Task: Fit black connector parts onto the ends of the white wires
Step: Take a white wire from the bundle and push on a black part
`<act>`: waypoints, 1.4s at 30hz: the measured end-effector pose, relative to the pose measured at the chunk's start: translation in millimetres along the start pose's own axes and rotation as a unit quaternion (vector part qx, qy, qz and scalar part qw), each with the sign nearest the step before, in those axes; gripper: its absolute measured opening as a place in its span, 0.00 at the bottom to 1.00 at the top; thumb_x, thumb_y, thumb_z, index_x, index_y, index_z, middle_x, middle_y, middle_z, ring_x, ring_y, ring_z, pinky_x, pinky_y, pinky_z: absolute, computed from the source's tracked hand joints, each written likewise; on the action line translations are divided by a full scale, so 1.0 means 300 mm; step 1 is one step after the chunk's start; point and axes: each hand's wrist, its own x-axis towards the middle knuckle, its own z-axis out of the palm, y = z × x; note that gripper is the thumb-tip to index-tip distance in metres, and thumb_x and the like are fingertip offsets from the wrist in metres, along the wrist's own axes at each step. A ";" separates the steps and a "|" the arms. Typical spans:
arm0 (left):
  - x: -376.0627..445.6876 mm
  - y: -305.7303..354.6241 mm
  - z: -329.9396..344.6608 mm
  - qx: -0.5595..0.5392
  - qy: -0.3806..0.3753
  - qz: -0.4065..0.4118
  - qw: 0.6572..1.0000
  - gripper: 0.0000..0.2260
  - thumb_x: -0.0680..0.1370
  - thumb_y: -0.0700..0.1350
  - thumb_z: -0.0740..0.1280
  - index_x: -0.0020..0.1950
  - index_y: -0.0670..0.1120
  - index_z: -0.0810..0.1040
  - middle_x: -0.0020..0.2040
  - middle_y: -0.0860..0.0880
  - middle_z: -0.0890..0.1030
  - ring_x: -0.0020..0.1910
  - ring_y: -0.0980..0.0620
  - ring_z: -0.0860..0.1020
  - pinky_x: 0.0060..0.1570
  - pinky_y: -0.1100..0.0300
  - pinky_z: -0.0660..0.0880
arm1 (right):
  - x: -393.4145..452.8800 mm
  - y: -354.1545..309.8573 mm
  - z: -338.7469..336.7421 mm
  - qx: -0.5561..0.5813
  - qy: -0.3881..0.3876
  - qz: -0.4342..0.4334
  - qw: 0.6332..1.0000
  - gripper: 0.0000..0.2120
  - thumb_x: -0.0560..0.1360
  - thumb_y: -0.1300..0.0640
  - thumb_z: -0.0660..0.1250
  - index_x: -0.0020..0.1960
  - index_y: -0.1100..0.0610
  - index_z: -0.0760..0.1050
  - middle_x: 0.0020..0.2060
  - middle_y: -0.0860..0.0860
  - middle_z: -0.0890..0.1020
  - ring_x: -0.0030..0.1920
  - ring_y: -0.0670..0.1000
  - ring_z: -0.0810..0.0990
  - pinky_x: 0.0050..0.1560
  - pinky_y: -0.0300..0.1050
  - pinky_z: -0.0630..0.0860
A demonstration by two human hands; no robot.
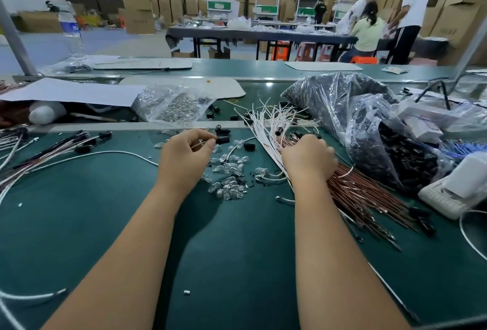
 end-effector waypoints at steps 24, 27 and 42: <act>0.025 -0.021 -0.034 -0.077 0.020 -0.058 0.995 0.05 0.80 0.43 0.66 0.49 0.42 0.79 0.24 0.59 0.71 0.22 0.62 0.66 0.24 0.73 0.62 | -0.122 -0.160 0.071 0.181 0.171 -0.306 0.919 0.08 0.74 0.64 0.63 0.46 0.56 0.79 0.42 0.49 0.81 0.44 0.48 0.70 0.47 0.40 0.58; 0.024 -0.022 -0.036 -0.069 0.008 -0.054 0.996 0.04 0.79 0.44 0.66 0.48 0.44 0.79 0.29 0.57 0.73 0.24 0.63 0.68 0.28 0.72 0.64 | -0.125 -0.156 0.071 0.238 0.144 -0.303 0.911 0.08 0.73 0.63 0.64 0.44 0.54 0.80 0.42 0.48 0.82 0.46 0.50 0.73 0.48 0.41 0.58; 0.024 -0.018 -0.050 -0.122 -0.002 -0.046 0.991 0.04 0.78 0.44 0.68 0.43 0.49 0.80 0.26 0.62 0.75 0.26 0.64 0.70 0.30 0.73 0.67 | -0.126 -0.155 0.067 0.274 0.089 -0.305 0.908 0.08 0.73 0.64 0.64 0.42 0.52 0.79 0.39 0.48 0.80 0.45 0.50 0.72 0.52 0.46 0.65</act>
